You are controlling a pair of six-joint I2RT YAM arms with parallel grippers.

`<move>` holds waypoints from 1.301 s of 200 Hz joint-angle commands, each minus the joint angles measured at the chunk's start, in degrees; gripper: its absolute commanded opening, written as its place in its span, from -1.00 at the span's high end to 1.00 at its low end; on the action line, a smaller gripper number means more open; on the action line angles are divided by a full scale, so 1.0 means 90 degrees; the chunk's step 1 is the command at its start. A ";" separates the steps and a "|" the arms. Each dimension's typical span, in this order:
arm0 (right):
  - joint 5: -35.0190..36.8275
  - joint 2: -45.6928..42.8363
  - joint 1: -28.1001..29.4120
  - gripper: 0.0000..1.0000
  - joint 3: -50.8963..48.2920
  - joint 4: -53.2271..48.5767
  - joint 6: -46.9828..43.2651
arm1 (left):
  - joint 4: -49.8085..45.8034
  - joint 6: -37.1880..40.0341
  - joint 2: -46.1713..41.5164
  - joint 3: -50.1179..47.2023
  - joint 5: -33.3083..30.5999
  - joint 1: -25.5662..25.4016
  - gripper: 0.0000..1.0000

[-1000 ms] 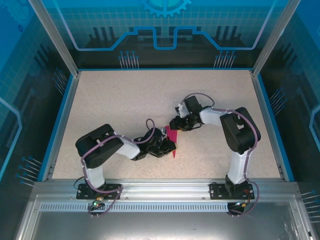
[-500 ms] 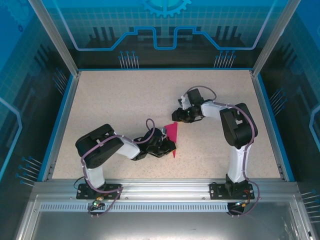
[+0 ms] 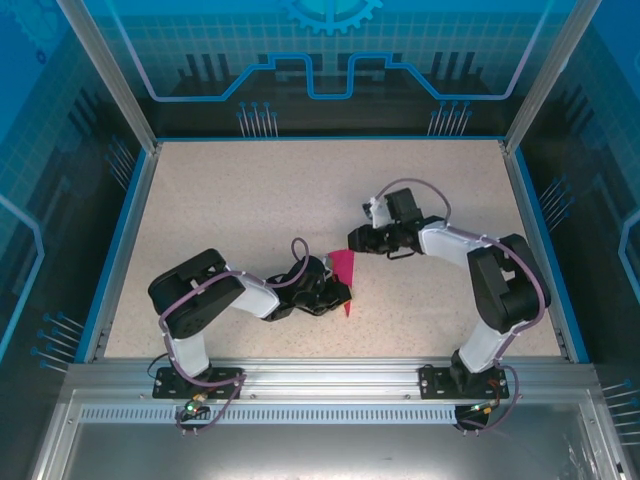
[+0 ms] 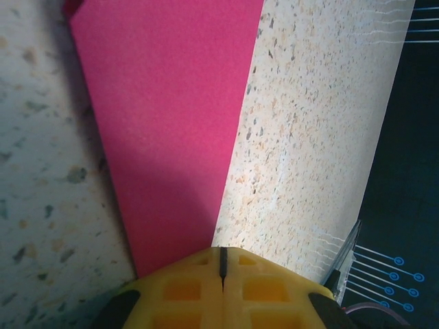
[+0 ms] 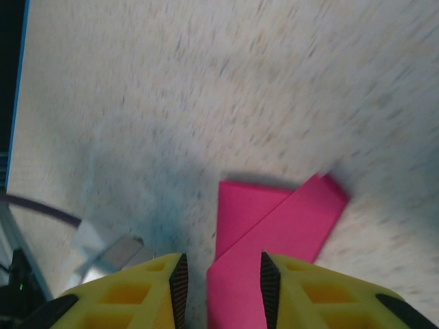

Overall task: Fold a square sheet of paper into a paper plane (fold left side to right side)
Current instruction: Fold the wing for the fifth time at the center of the table.

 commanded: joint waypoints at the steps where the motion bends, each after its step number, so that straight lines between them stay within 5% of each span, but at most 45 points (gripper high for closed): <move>1: -0.0288 0.0285 0.0305 0.29 -0.0164 0.0264 0.0311 | -0.1092 0.0126 0.0034 -0.0116 0.0031 -0.0090 1.00; 122: 0.0415 0.1270 0.0415 0.31 0.0291 -0.0711 0.0293 | -0.1569 0.0458 -0.1038 0.0299 0.0390 -0.0093 0.74; 260: 0.0593 0.1319 0.0542 0.31 0.0451 -0.0947 0.0215 | -0.1615 0.0283 -0.0476 0.0352 0.0534 -0.0177 0.66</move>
